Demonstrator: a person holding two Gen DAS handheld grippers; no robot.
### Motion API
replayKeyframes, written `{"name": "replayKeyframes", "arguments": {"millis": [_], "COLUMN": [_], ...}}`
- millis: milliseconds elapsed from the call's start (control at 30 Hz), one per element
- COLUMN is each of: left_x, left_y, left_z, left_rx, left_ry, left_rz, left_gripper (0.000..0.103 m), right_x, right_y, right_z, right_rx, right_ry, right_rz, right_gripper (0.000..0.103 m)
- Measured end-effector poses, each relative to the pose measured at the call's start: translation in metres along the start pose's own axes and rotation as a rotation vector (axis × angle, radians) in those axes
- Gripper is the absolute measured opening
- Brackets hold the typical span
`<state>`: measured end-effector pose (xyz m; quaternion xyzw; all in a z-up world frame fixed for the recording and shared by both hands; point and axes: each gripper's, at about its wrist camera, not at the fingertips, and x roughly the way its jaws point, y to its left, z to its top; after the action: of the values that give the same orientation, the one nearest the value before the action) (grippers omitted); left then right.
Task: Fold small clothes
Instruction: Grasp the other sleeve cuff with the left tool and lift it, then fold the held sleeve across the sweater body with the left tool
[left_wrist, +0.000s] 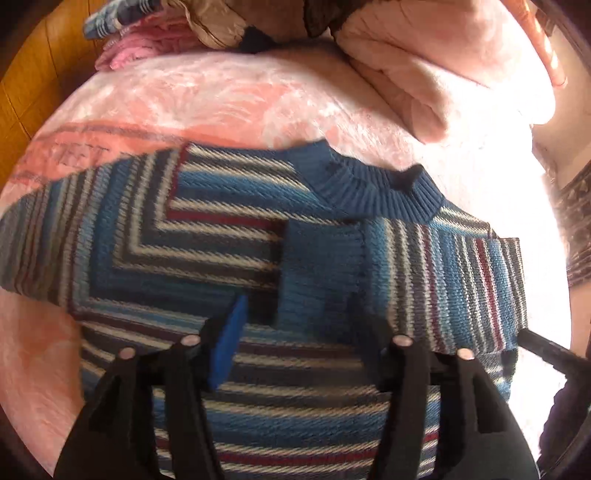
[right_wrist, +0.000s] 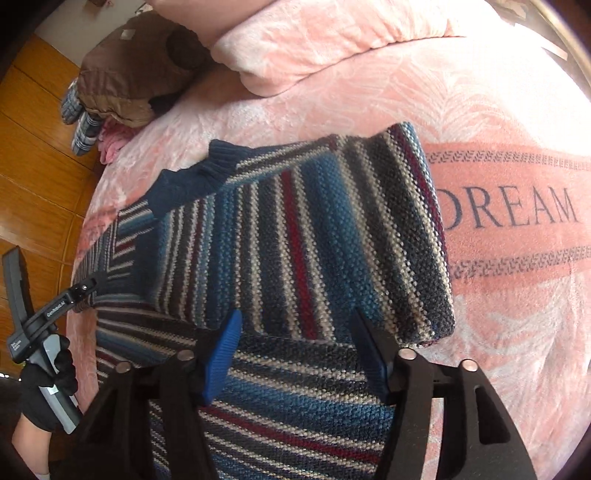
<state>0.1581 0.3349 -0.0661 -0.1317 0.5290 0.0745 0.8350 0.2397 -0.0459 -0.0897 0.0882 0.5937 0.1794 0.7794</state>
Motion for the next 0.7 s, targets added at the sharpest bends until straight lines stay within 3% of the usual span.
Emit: {"name": "replayKeyframes", "arguments": {"millis": [100,267,400,500,700], "left_x": [-0.021,-0.029,-0.025,-0.018,0.011], "left_y": [0.074,0.225,0.312,0.350,0.387], "left_z": [0.005,-0.012,-0.031,-0.038,-0.045], "left_rx": [-0.044,-0.428,-0.661,-0.775,-0.863], "left_ry": [-0.010,0.028,0.035,0.010,-0.028], "left_rz": [0.085,0.157,0.147,0.082,-0.018], "left_gripper": [0.072,0.071,0.069,0.069,0.069], "right_x": [-0.005,0.014,0.027,0.032,0.034], "right_y": [0.024,0.048,0.053,0.055,0.057], "right_z": [-0.001,-0.013,-0.023,-0.027,-0.029], "right_rx": [-0.066,-0.101,-0.115,-0.132,-0.174], "right_ry": [-0.016,0.018,0.039,0.039,0.021], "right_rz": [-0.003,-0.018,-0.018,-0.043,-0.090], "right_gripper": [0.073,0.074,0.074,0.074,0.074]}}
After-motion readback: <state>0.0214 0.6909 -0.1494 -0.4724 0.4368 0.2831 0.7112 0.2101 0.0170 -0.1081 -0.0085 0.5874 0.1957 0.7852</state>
